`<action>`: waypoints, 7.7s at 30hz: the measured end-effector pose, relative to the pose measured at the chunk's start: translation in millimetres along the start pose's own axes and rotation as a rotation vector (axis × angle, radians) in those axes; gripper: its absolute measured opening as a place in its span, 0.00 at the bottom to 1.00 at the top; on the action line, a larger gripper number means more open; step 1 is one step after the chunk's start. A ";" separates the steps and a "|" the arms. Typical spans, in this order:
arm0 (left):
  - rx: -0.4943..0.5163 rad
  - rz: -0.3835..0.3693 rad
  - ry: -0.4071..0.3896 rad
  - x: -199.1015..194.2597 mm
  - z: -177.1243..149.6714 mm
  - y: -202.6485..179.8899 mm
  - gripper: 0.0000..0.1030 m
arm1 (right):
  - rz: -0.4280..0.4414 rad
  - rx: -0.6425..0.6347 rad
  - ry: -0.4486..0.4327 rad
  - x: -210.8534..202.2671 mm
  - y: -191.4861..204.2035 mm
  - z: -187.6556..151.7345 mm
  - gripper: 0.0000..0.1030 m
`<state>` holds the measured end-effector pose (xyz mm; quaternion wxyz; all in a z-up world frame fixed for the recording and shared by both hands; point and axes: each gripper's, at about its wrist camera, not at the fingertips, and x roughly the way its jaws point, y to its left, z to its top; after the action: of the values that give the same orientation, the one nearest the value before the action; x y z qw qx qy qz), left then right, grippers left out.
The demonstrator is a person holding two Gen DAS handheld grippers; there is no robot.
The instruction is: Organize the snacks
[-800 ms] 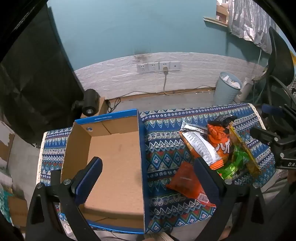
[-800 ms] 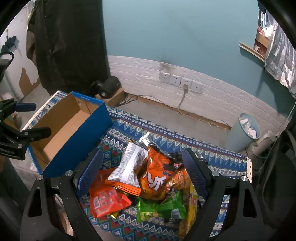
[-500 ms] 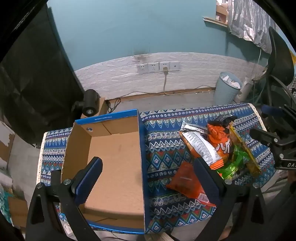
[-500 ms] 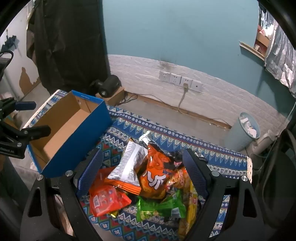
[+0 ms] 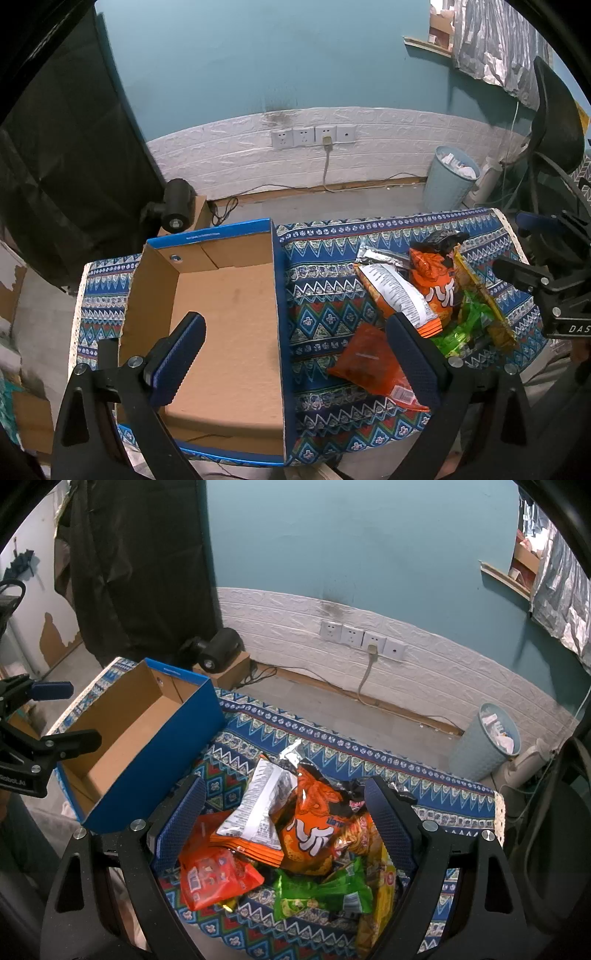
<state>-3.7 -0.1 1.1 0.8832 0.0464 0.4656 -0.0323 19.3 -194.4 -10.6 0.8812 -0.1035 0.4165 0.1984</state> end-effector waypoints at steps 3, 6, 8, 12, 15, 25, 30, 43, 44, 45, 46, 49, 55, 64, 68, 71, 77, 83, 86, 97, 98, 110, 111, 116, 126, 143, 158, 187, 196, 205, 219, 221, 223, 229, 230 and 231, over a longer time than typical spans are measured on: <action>-0.004 -0.005 0.008 1.8 0.2 1.0 0.97 | 0.001 0.001 -0.001 -0.2 0.1 -0.4 0.84; -0.003 -0.006 0.012 2.2 -0.1 -0.2 0.97 | 0.002 0.001 0.000 -0.2 0.1 0.0 0.84; 0.000 -0.003 0.012 1.8 0.1 -0.5 0.97 | 0.003 0.000 -0.001 -0.2 0.4 0.0 0.84; -0.001 -0.002 0.017 2.7 -0.1 -0.9 0.97 | 0.004 0.002 0.000 -0.3 0.2 -0.1 0.84; -0.002 -0.003 0.021 3.5 -0.1 -0.1 0.97 | 0.003 0.002 0.000 -0.3 0.0 -0.2 0.84; 0.006 -0.002 0.026 4.5 -0.5 -2.2 0.97 | 0.004 0.005 0.002 -1.4 -0.6 -0.9 0.84; 0.008 -0.004 0.030 4.2 -0.1 -2.3 0.97 | 0.005 0.003 0.002 -1.5 -0.5 -1.1 0.84; 0.013 -0.003 0.030 5.0 -0.7 -4.5 0.97 | 0.005 0.005 0.001 -1.6 -0.8 -1.5 0.84; 0.014 -0.002 0.030 5.2 -0.7 -4.8 0.97 | 0.004 0.005 0.001 -1.9 -0.5 -1.8 0.84; 0.014 -0.002 0.030 5.2 -0.9 -5.1 0.97 | 0.005 0.005 0.002 -1.5 -0.9 -1.4 0.84; 0.013 -0.003 0.031 5.1 -1.0 -5.0 0.97 | 0.005 0.004 0.002 -1.5 -0.9 -1.4 0.84; 0.013 -0.003 0.031 5.1 -1.3 -5.2 0.97 | 0.005 0.004 0.002 -1.4 -0.9 -1.7 0.84; 0.014 -0.003 0.032 5.3 -2.2 -5.6 0.97 | 0.006 0.005 0.002 -1.5 -1.3 -1.6 0.84; 0.017 -0.005 0.038 6.5 -3.4 -6.1 0.97 | 0.001 0.006 0.007 -1.7 -4.7 -6.0 0.84; 0.024 -0.007 0.039 6.5 -4.1 -8.3 0.97 | -0.002 0.009 0.010 -2.1 -6.7 -6.1 0.84; 0.027 -0.005 0.039 6.3 -3.0 -9.6 0.97 | -0.003 0.012 0.011 -2.4 -8.1 -5.6 0.84; 0.031 -0.005 0.039 7.8 -1.4 -12.2 0.97 | -0.011 0.017 0.012 -3.1 -12.7 -5.5 0.84; 0.041 -0.024 0.068 15.5 2.2 -23.5 0.97 | -0.039 0.045 0.017 -4.1 -28.5 -9.6 0.84; 0.057 -0.018 0.073 19.8 4.3 -31.4 0.97 | -0.057 0.070 0.025 -3.8 -40.7 -11.8 0.84; 0.132 -0.021 0.144 56.6 9.9 -61.1 0.97 | -0.143 0.132 0.080 9.6 -89.2 -29.1 0.84; 0.142 -0.018 0.149 61.1 10.4 -64.0 0.97 | -0.153 0.134 0.095 13.5 -93.0 -32.1 0.84; 0.106 -0.058 0.252 119.9 22.7 -81.1 0.97 | -0.168 0.168 0.231 56.4 -122.4 -66.1 0.84; 0.100 -0.057 0.262 125.9 23.9 -82.4 0.97 | -0.168 0.165 0.240 59.7 -123.5 -69.0 0.84; 0.060 -0.073 0.300 149.0 29.5 -84.3 0.97 | -0.168 0.165 0.304 79.3 -130.4 -85.0 0.84; 0.042 -0.090 0.358 184.4 36.1 -97.6 0.97 | -0.162 0.191 0.391 110.8 -145.9 -110.2 0.83; 0.106 -0.050 0.467 228.1 13.4 -112.6 0.97 | -0.058 0.189 0.454 138.5 -141.8 -133.8 0.37; 0.061 -0.123 0.492 251.2 -3.4 -85.1 0.37 | -0.059 0.176 0.450 146.4 -134.2 -134.5 0.26; 0.230 -0.009 0.185 125.6 4.6 -77.0 0.29 | -0.162 0.141 0.281 68.7 -123.8 -95.7 0.25; 0.218 -0.008 0.110 97.9 12.3 -64.1 0.29 | -0.197 0.102 0.199 36.1 -110.1 -67.6 0.25; 0.200 0.013 0.054 71.6 14.2 -46.1 0.29 | -0.139 0.102 0.114 13.0 -93.4 -36.3 0.25; 0.142 0.045 0.024 52.2 6.8 -4.9 0.29 | -0.021 0.031 0.071 14.4 -35.4 5.5 0.25; 0.134 0.050 0.019 49.6 5.4 0.9 0.29 | -0.012 0.015 0.069 17.2 -25.7 11.4 0.25; 0.126 0.061 0.014 47.7 3.6 7.8 0.29 | 0.004 0.005 0.070 20.9 -15.7 17.8 0.25; 0.082 0.075 0.017 45.2 -2.9 32.5 0.29 | 0.046 -0.015 0.071 28.8 7.4 33.8 0.25; 0.071 0.079 0.019 44.6 -4.3 38.5 0.29 | 0.056 -0.017 0.070 30.0 12.4 37.2 0.25; 0.062 0.081 0.019 43.8 -5.5 43.5 0.29 | 0.063 -0.020 0.069 30.7 17.0 39.5 0.25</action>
<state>20.9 43.1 -35.9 0.8775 0.0927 0.4704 -0.0104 56.9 -157.2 -9.8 0.8585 -0.1058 0.4478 0.2265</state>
